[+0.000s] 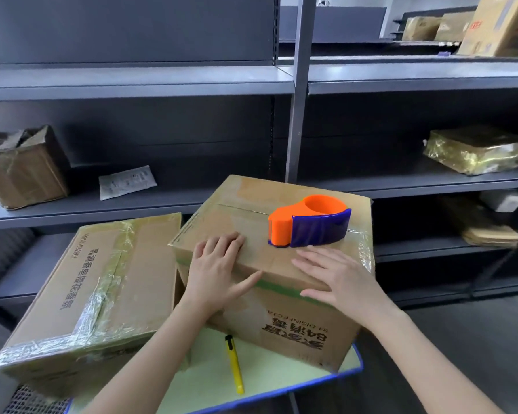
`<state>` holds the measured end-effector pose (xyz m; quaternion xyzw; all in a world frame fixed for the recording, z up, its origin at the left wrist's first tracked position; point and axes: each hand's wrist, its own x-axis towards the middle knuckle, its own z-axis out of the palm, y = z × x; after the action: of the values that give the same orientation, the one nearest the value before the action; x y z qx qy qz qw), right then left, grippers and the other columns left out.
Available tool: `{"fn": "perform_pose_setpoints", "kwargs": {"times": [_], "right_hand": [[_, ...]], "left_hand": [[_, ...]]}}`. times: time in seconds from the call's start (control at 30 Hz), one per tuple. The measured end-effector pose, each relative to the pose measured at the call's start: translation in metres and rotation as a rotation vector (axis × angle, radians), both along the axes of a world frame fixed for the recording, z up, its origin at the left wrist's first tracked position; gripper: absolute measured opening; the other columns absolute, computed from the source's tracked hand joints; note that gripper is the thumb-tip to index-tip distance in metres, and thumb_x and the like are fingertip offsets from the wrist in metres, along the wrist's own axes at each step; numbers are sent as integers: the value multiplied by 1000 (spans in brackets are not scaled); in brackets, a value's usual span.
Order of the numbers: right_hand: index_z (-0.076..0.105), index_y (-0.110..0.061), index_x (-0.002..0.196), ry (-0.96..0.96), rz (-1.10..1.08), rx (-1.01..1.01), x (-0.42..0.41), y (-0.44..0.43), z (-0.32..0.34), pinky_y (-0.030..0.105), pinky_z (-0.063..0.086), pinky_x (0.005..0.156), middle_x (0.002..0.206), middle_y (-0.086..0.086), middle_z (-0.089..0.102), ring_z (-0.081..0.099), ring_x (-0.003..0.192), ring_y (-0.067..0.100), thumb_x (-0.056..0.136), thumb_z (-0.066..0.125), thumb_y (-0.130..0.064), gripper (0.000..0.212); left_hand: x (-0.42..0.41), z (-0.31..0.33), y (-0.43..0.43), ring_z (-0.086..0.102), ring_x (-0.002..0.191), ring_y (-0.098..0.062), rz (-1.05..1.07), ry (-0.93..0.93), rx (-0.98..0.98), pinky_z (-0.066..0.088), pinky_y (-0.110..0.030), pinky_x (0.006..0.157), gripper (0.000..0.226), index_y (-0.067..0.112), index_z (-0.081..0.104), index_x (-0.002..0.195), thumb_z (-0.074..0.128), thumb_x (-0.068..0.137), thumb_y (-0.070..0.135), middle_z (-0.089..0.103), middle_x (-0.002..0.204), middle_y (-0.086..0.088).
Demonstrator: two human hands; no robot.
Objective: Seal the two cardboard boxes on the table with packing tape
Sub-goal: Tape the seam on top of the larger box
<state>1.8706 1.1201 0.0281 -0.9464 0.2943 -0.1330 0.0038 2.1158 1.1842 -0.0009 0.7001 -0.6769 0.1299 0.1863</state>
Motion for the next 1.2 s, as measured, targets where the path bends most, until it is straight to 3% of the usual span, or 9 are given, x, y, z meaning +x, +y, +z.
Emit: {"fn": "perform_pose_setpoints", "kwargs": {"times": [0.17, 0.43, 0.6, 0.67, 0.73, 0.87, 1.0, 1.1, 1.2], "right_hand": [[19, -49, 137, 97, 15, 137, -25, -39, 1, 27, 10, 112, 142, -31, 13, 18, 139, 6, 87, 54, -47, 62], [16, -44, 137, 96, 44, 230, -33, -73, 6, 26, 2, 115, 141, -29, 10, 13, 142, 10, 92, 55, -26, 62], [51, -37, 131, 0, 32, 284, -36, -86, 13, 24, 26, 105, 140, -22, 41, 33, 128, 3, 89, 51, -46, 43], [66, -26, 107, -120, 1, 234, -31, -90, 23, 19, 38, 84, 111, -15, 60, 47, 104, 2, 80, 43, -64, 51], [61, -17, 94, -271, -29, 105, -21, -97, 32, 22, 40, 75, 98, -7, 55, 49, 93, 10, 81, 51, -58, 44], [49, -4, 125, -274, -55, -32, 2, -113, 36, 36, 37, 99, 125, 10, 49, 45, 116, 25, 81, 66, -27, 53], [39, -6, 138, -144, -38, 16, 12, -129, 34, 41, 21, 114, 141, 10, 43, 32, 133, 24, 86, 50, -24, 56], [57, -10, 118, -155, -36, -12, 19, -134, 34, 42, 23, 112, 117, 7, 61, 49, 112, 21, 87, 32, -37, 48], [58, -13, 97, -177, -18, -24, 21, -136, 37, 40, 29, 105, 94, 2, 62, 45, 86, 15, 83, 38, -38, 35]], "left_hand": [[-34, -4, 6, 60, 96, -27, 146, -65, -48, 45, -40, 86, 72, 13, 64, 114, 39, 78, 70, 64, 113, -5], [-68, -3, -4, 59, 94, -28, 310, -114, 5, 46, -40, 84, 75, 11, 65, 110, 31, 82, 72, 64, 109, -8], [-80, 6, -8, 58, 93, -26, 341, -36, -20, 45, -40, 85, 63, 14, 65, 105, 31, 86, 63, 64, 104, -5], [-80, 11, -11, 55, 92, -25, 336, 78, -67, 43, -37, 83, 49, 15, 65, 100, 33, 92, 50, 63, 100, -3], [-78, 17, -18, 51, 96, -23, 297, 256, -95, 38, -31, 83, 31, 13, 64, 104, 42, 96, 33, 63, 104, -1], [-75, 27, -37, 47, 104, -11, 216, 528, -47, 32, -20, 85, 28, 17, 56, 122, 47, 96, 22, 58, 115, 4], [-76, 33, -51, 51, 106, -12, 214, 571, 2, 35, -18, 85, 36, 18, 51, 131, 46, 96, 17, 58, 121, 2], [-78, 37, -60, 55, 88, -5, 160, 669, -29, 41, -11, 74, 34, 17, 56, 126, 49, 93, 12, 62, 110, 3], [-81, 37, -64, 56, 70, 8, 100, 792, -80, 42, -4, 60, 30, 19, 65, 114, 51, 91, 6, 63, 88, 15]]}}
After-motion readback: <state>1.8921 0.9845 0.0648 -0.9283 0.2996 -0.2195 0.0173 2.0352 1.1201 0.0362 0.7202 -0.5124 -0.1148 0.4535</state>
